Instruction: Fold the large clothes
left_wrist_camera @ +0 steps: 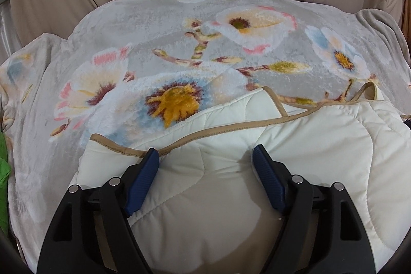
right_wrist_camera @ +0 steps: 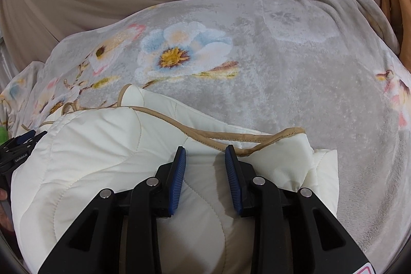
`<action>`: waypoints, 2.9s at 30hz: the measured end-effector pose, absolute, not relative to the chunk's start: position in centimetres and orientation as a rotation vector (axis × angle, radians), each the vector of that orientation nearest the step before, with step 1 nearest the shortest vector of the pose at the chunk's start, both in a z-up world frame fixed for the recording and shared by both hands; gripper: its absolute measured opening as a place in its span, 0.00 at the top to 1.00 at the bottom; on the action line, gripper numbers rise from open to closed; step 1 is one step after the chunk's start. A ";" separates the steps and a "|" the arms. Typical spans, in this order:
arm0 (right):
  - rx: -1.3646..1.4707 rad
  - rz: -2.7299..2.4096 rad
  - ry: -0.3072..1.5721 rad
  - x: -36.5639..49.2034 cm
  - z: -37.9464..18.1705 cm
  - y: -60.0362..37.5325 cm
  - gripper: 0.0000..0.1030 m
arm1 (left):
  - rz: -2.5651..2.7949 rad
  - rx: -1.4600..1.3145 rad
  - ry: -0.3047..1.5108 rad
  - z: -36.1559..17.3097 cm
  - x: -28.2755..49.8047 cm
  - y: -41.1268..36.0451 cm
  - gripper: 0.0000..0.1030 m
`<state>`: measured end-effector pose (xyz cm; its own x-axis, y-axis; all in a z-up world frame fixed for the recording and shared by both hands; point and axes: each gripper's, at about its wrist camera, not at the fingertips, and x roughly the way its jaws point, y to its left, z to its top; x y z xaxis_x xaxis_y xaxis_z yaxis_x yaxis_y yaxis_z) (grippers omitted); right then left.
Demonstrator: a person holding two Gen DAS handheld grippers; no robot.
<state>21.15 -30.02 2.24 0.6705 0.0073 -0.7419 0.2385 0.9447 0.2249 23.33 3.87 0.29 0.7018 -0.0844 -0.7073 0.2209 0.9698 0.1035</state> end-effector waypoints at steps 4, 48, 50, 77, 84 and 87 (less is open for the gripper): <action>0.317 -0.132 0.829 21.2 2.2 -30.0 0.71 | -0.170 0.189 0.774 0.3 23.3 3.9 0.29; 0.225 0.030 0.796 21.8 3.2 -20.4 0.67 | -0.297 0.233 0.694 0.7 19.0 1.8 0.09; 0.242 0.051 0.773 21.3 3.4 -20.7 0.65 | -0.292 0.234 0.691 0.8 18.8 1.8 0.09; 0.471 -0.093 0.700 8.7 9.4 -23.1 0.61 | -0.193 0.121 0.776 3.2 9.2 9.9 0.09; 0.324 0.092 0.719 14.6 12.3 -14.0 0.60 | -0.196 0.050 0.760 4.4 6.9 12.6 0.08; 0.311 0.129 0.747 17.1 12.4 -11.7 0.61 | -0.185 -0.001 0.758 4.7 6.1 15.3 0.07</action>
<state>17.08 -11.69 12.35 0.7286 0.2251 -0.6469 -0.0052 0.9463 0.3233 6.06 15.28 4.72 0.7105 -0.1676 -0.6834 0.1667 0.9837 -0.0679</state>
